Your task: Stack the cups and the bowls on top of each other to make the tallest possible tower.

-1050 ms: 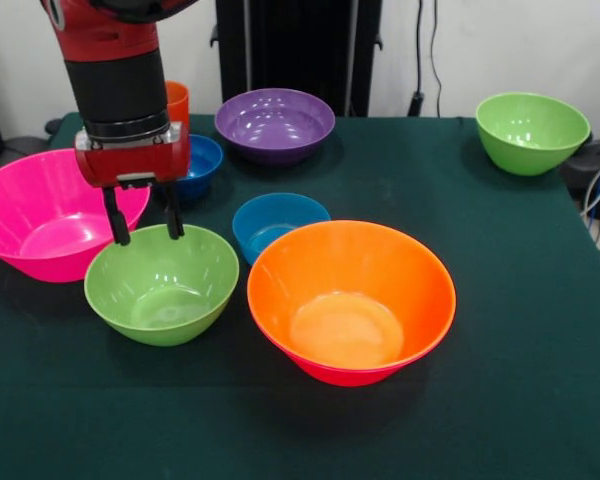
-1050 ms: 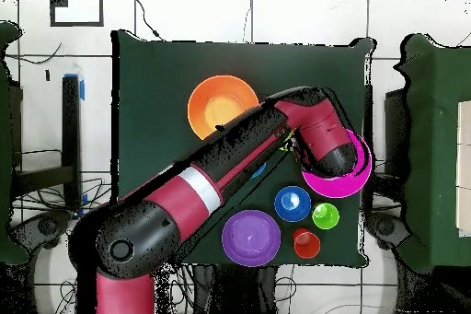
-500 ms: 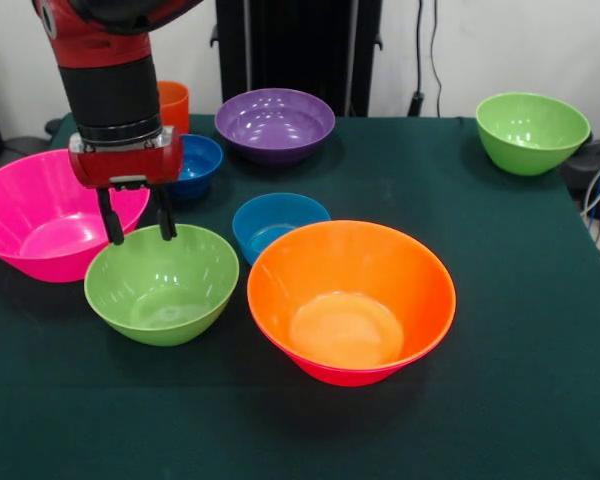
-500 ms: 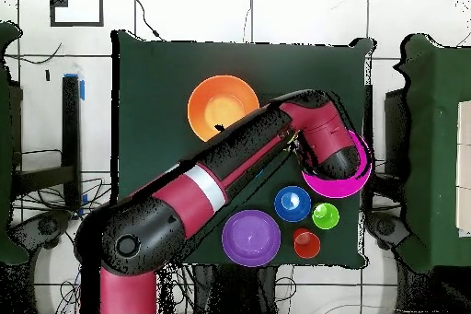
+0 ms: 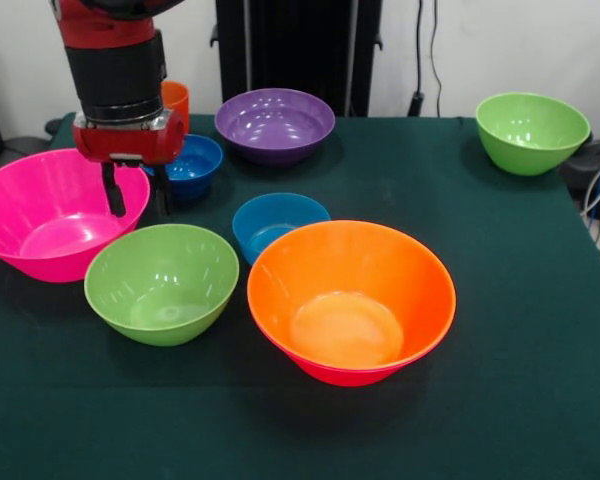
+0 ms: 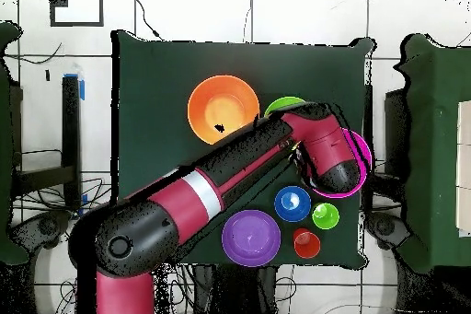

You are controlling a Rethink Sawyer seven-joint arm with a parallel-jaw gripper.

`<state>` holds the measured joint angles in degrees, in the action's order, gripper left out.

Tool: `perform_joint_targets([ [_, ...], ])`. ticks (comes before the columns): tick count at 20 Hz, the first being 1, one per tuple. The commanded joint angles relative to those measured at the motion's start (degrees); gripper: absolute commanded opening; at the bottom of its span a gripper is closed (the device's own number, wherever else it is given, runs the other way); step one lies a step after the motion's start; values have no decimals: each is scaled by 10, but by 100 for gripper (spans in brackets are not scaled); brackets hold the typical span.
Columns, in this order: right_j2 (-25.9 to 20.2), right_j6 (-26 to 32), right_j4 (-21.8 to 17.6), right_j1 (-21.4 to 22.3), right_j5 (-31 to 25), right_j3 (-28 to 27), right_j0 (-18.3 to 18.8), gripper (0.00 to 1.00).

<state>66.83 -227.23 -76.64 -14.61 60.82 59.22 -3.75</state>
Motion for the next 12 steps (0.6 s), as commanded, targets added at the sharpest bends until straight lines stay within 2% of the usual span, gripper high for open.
perform_joint_targets([
  [1,-72,-158,-5,6,-1,78,-21,100],
  [12,-89,-117,-13,5,3,100,-14,100],
])
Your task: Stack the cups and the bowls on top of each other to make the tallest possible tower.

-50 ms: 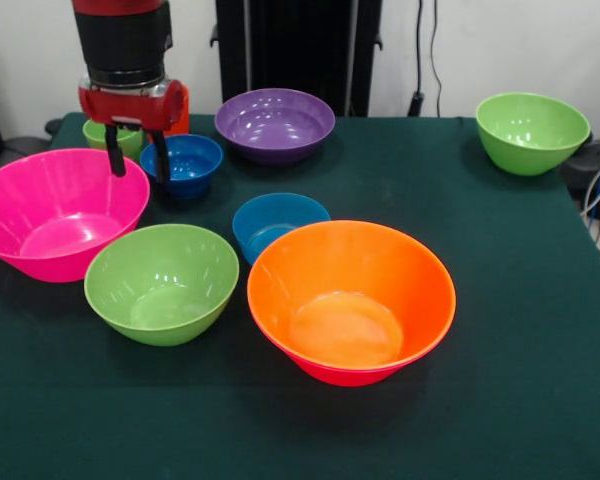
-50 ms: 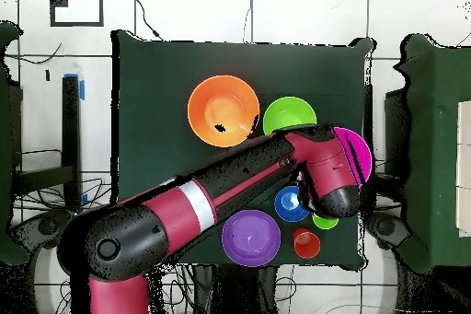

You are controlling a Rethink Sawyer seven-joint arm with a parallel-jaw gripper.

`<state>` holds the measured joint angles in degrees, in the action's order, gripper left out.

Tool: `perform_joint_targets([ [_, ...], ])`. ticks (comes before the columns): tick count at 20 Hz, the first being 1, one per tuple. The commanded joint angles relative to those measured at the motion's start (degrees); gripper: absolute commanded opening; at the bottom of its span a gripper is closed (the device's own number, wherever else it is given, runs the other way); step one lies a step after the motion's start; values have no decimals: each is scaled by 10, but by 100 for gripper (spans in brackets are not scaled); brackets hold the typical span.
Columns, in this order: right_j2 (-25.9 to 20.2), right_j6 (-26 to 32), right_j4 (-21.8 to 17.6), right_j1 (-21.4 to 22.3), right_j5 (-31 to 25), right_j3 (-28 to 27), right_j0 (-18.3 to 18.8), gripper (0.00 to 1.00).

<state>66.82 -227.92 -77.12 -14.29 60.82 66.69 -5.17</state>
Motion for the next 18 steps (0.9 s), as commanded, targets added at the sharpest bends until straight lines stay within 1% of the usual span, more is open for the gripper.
perform_joint_targets([
  [1,-91,-103,-7,2,0,26,2,100],
  [8,-96,-59,-5,-10,-13,-2,15,100],
  [11,-105,-46,6,-11,-22,-9,18,100],
  [18,-134,-38,24,-20,-24,-22,19,100],
])
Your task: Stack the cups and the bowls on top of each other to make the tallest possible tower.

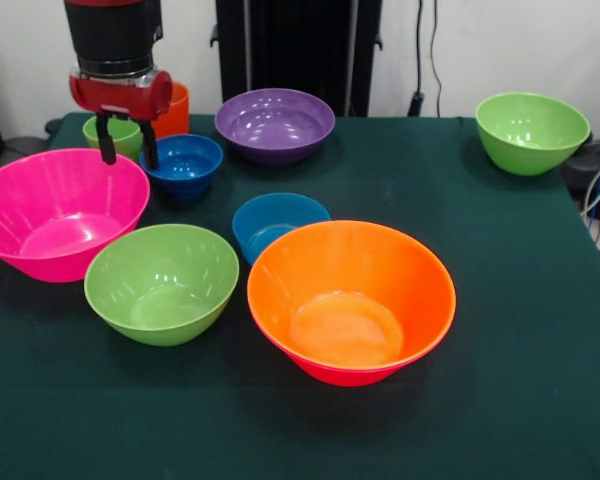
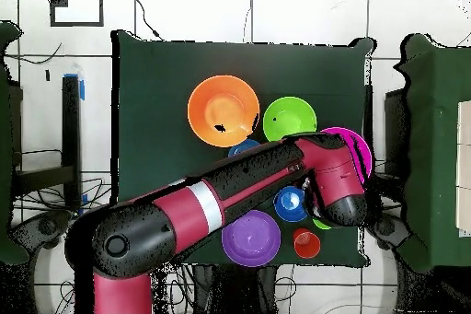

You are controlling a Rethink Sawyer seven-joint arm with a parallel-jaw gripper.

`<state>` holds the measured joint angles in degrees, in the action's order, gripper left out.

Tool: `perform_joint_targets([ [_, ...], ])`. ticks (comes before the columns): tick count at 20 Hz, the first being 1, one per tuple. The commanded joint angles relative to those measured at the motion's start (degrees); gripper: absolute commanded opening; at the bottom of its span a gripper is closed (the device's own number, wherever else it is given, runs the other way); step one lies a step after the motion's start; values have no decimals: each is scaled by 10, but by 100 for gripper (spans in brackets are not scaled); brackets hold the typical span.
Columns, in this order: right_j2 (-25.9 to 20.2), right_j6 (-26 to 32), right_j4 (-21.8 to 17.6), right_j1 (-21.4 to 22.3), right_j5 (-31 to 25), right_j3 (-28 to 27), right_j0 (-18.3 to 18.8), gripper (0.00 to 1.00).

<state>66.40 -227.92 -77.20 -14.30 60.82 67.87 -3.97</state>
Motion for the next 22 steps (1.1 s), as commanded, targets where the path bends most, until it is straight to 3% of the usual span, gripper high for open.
perform_joint_targets([
  [1,-132,-38,25,-21,-24,-36,6,100],
  [10,-159,-24,21,-23,-13,-36,-4,100],
  [22,-162,49,7,-18,-12,-49,-4,100],
])
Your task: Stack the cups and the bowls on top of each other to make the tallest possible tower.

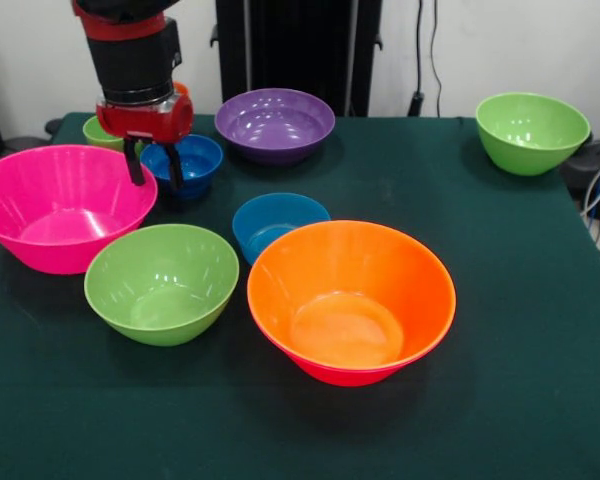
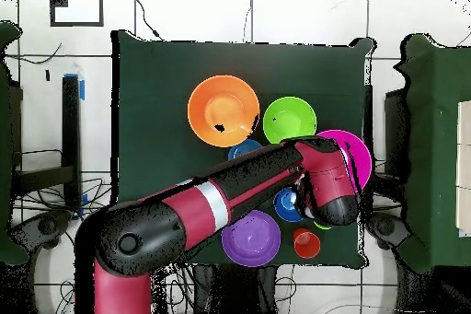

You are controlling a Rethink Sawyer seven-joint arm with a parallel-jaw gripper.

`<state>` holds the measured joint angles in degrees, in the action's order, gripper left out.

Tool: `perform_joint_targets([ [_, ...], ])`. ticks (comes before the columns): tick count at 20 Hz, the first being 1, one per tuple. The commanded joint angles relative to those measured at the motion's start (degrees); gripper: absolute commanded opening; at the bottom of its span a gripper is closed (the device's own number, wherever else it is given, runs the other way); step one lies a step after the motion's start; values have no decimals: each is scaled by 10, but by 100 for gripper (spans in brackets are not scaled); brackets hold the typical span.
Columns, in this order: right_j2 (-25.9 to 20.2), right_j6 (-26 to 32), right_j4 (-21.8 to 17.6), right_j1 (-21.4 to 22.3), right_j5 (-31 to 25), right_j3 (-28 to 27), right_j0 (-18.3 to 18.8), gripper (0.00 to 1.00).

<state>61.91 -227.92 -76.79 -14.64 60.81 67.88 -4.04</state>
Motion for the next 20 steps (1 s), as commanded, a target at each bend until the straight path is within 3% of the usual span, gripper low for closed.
perform_joint_targets([
  [1,-121,60,6,-16,-12,-53,-2,100],
  [8,-135,127,16,-9,-15,-58,-4,100],
  [20,-102,211,4,31,-27,-63,-15,100],
])
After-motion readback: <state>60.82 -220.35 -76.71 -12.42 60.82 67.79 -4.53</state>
